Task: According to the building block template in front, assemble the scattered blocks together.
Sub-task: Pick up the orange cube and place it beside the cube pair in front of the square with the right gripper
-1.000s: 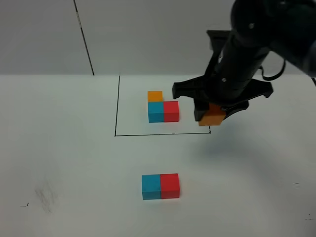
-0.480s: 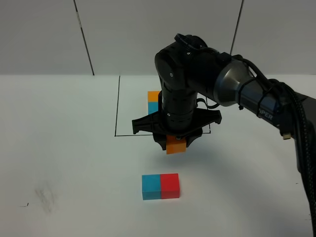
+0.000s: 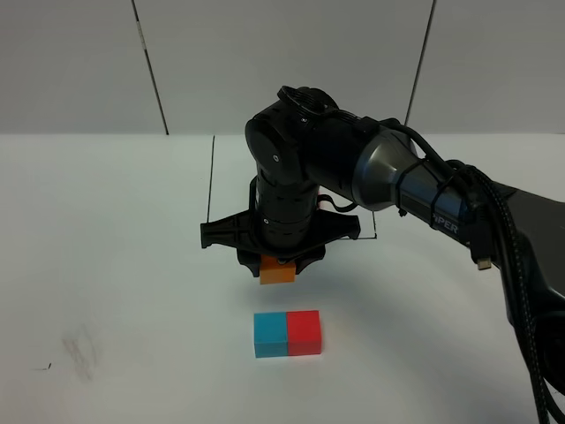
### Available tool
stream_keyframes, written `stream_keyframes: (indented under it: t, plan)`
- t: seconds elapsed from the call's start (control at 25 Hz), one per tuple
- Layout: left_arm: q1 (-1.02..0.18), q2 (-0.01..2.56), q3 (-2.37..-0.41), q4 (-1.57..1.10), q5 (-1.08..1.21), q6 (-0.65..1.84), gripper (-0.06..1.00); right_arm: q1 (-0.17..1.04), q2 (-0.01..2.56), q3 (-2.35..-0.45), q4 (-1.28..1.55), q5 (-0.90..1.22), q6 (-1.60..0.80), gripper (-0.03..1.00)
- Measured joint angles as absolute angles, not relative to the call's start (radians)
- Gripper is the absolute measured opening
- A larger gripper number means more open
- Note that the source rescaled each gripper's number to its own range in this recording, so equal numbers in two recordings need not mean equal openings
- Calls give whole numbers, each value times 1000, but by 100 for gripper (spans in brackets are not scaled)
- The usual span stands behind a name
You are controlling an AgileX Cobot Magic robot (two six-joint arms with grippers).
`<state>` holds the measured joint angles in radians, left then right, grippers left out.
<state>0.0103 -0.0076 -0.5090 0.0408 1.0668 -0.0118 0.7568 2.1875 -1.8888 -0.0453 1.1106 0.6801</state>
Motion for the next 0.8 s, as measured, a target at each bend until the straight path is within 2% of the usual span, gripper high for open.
stream_keyframes:
  t: [0.16,0.48,0.8]
  plan:
    - [10,-8,-509,59,1067,-12,79,755,2223,-1912,-40,1119,683,2]
    - [10,-8,-509,90,1067,-12,79,754,2371,-2138,-60,1203,683,2]
    - [10,-8,-509,104,1067,-12,79,735,2383,-2146,-59,1207,701,2]
